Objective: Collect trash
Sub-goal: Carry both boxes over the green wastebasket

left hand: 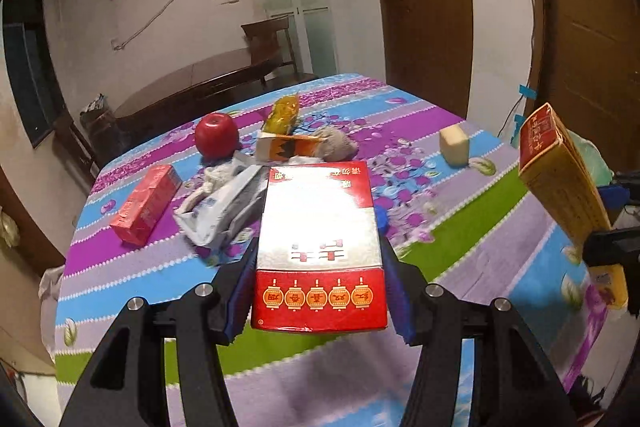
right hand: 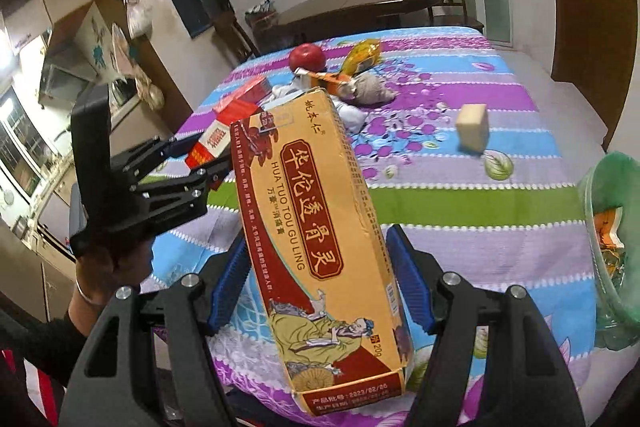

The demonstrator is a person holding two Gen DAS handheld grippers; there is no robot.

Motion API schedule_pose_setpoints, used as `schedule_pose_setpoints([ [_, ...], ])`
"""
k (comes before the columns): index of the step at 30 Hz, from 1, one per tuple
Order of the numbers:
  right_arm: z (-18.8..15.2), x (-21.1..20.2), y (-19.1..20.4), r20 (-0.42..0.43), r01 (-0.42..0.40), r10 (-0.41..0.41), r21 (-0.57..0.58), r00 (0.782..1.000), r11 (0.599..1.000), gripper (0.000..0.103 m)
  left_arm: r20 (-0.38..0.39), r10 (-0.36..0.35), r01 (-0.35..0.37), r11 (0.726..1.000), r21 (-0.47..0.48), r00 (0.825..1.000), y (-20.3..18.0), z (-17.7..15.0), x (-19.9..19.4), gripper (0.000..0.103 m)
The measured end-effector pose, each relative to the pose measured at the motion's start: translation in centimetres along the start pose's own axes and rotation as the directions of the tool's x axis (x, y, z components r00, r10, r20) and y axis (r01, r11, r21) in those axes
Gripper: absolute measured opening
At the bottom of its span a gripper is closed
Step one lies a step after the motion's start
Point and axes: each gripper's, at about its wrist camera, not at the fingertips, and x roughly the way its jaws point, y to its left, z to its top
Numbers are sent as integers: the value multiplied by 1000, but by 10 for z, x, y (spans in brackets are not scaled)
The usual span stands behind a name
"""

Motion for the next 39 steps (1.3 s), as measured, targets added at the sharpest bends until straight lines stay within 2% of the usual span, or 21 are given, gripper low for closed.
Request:
schedule_pose_setpoints([
  [4, -2, -7, -24, 9, -15, 15, 27, 1000, 1000, 65, 1, 38, -38, 999, 0, 999, -24, 10, 6, 58],
  [12, 7, -26, -55, 59, -15, 12, 52, 998, 999, 65, -8, 47, -47, 998, -37, 999, -56, 30, 17, 58],
  [18, 21, -46, -68, 100, -6, -2, 71, 995, 997, 65, 8, 54, -54, 998, -30, 998, -69, 45, 18, 58],
  [27, 35, -82, -95, 152, 54, -72, 122, 986, 991, 65, 49, 52, -52, 999, 14, 997, -89, 70, 11, 58],
  [39, 26, -138, -171, 179, 157, -214, 284, 960, 946, 65, 67, -40, 33, 995, 96, 997, -156, 111, 29, 58],
])
